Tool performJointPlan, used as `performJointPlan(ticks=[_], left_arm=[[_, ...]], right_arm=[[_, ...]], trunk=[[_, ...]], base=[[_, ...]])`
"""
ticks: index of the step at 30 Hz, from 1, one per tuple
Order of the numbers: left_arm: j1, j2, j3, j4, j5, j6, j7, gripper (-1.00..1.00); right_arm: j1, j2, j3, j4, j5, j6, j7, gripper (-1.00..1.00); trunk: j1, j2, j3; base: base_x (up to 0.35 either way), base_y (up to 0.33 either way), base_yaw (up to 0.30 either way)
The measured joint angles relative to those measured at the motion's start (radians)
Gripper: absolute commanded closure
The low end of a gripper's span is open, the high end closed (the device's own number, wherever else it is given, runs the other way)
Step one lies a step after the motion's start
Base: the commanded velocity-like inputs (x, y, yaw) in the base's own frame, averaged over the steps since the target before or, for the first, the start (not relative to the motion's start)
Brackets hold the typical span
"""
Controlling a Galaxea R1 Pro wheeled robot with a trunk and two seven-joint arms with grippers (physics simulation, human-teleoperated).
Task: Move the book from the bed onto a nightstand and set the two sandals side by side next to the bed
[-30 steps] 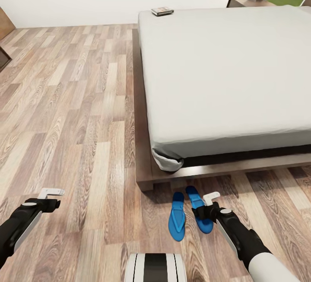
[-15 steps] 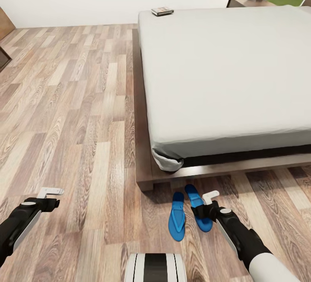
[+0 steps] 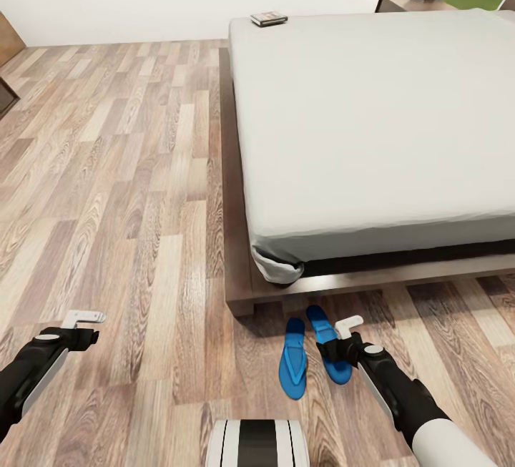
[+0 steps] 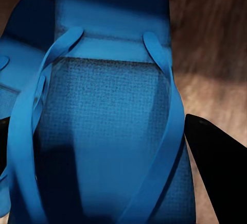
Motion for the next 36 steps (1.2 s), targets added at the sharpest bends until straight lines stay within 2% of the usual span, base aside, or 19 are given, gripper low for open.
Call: performJointPlan(ticks=[7,12,15,22,26,33,35,36], left_arm=[[0.0,-0.001,0.002,0.001,0.0,0.0,0.0,-1.0],[0.002,-0.004,0.006,0.002,0.0,-0.003,0.0,-1.0],[0.002,-0.005,0.007,0.002,0.001,-0.003,0.0,-1.0],[0.002,-0.005,0.007,0.001,0.001,-0.002,-0.002,-1.0],[0.002,-0.005,0.007,0.001,0.001,-0.002,-0.002,-1.0],[0.002,-0.005,0.007,0.001,0.001,0.001,-0.002,-1.0],[0.002,-0.005,0.007,0.001,0.001,0.001,-0.002,-1.0],[0.002,-0.005,0.007,0.001,0.001,0.001,-0.002,-1.0]], right_arm=[[0.001,0.0,0.001,-0.004,-0.001,0.002,0.003,1.0],[0.002,0.008,-0.006,-0.01,-0.003,-0.026,0.007,1.0],[0.002,0.009,-0.007,-0.009,-0.003,-0.038,0.006,1.0],[0.002,0.009,-0.008,-0.009,-0.004,-0.04,0.005,1.0],[0.001,0.009,-0.009,-0.006,-0.004,-0.04,0.002,1.0],[0.001,0.008,-0.013,-0.001,-0.004,-0.039,0.002,1.0],[0.001,0.008,-0.019,-0.001,-0.004,-0.039,0.002,1.0],[0.0,0.008,-0.034,-0.001,-0.003,-0.039,0.001,1.0]], trunk=[[0.0,0.0,0.0],[0.0,0.0,0.0],[0.001,-0.001,-0.011],[0.001,-0.001,-0.012],[0.003,-0.002,-0.027],[0.003,-0.002,-0.027],[0.003,-0.002,-0.027],[0.003,-0.002,-0.027]], base=[[0.0,0.0,0.0],[0.0,0.0,0.0],[0.0,0.0,0.0],[0.0,0.0,0.0],[0.0,0.0,0.0],[0.0,0.0,0.0],[0.0,0.0,0.0],[0.0,0.0,0.0]])
